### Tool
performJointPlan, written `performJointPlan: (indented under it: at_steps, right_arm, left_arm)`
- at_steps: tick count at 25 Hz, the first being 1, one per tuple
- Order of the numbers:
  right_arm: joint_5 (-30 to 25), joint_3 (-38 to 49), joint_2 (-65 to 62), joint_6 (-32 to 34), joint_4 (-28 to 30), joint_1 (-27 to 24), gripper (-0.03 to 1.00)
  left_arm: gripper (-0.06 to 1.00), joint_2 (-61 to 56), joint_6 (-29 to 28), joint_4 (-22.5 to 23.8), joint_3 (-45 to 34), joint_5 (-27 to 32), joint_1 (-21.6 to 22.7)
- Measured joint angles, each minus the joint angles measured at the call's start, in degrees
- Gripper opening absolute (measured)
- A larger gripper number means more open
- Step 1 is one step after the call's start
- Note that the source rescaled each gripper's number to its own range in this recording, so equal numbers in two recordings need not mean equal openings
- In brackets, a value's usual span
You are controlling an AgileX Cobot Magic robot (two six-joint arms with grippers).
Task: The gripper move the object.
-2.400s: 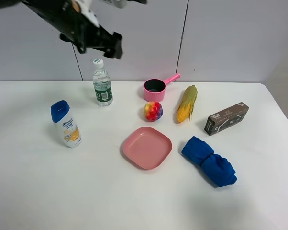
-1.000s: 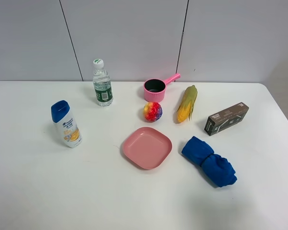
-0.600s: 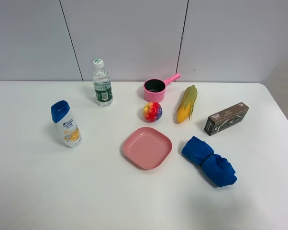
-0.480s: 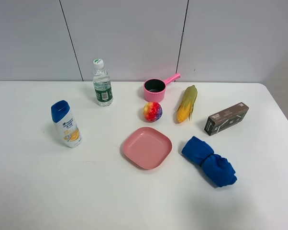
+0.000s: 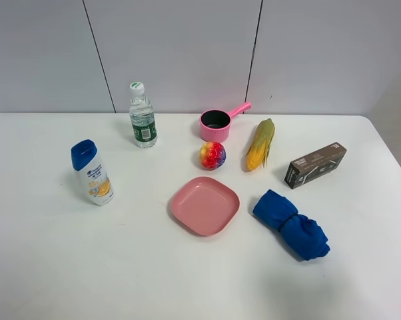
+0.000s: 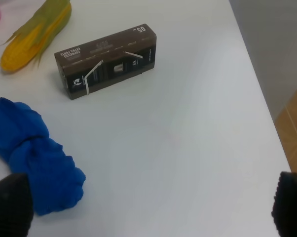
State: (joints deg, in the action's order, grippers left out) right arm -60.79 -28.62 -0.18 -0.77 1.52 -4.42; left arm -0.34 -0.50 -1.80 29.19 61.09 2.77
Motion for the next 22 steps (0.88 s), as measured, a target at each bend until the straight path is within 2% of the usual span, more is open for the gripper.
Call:
performJointPlan:
  at_steps: [22]
  right_arm:
    - [0.00, 0.00, 0.00, 0.00, 0.00, 0.00, 1.00]
  left_arm:
    - [0.93, -0.01, 0.00, 0.00, 0.00, -0.02, 0.00]
